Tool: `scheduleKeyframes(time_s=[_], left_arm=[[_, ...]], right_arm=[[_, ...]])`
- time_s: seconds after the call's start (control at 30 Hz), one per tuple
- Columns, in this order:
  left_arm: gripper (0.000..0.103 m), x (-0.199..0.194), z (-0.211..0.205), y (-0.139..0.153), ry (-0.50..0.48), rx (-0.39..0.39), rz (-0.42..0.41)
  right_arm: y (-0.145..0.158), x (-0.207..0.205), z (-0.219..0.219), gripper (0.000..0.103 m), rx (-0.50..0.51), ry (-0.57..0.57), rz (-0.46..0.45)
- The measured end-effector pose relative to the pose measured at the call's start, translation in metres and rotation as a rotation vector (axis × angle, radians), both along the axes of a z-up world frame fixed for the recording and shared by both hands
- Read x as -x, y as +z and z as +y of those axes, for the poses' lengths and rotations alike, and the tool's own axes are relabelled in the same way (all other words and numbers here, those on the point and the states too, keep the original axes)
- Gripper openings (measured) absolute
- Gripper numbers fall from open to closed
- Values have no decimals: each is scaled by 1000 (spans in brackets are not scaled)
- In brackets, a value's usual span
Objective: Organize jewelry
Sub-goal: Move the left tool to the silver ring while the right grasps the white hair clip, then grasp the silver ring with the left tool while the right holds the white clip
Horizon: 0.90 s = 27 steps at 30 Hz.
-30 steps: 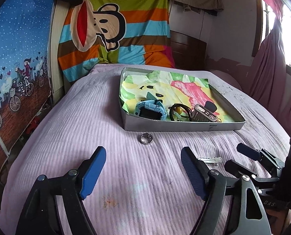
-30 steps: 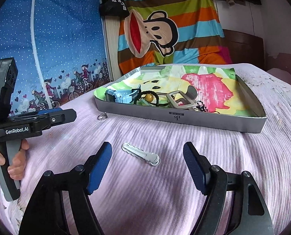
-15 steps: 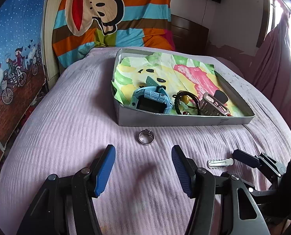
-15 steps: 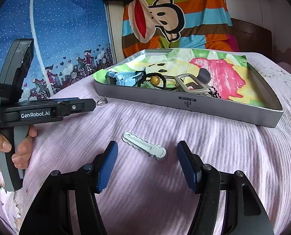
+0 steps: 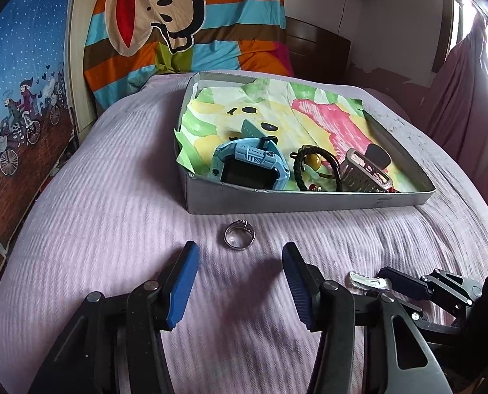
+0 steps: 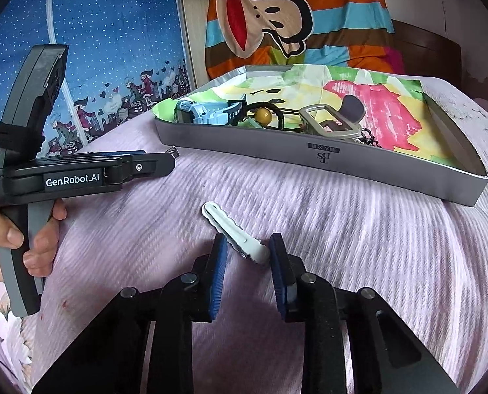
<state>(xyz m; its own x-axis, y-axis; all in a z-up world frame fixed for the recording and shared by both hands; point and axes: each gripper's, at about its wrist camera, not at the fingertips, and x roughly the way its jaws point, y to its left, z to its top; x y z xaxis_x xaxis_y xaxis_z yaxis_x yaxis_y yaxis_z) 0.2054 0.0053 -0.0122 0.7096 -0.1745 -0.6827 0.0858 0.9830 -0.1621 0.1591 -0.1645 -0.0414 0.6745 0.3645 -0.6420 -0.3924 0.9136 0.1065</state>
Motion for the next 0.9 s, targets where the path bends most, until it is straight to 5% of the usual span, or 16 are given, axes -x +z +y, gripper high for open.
scheduleKeyframes(time_s=[0.23, 0.63, 0.9], left_arm=[[45, -4, -6, -4, 8, -38, 4], [9, -4, -12, -8, -18, -44, 7], [4, -1, -11, -10, -33, -36, -6]], right_arm=[[-2, -5, -6, 14, -7, -49, 10], [-4, -9, -8, 14, -20, -58, 15], [-6, -10, -8, 14, -20, -56, 20]])
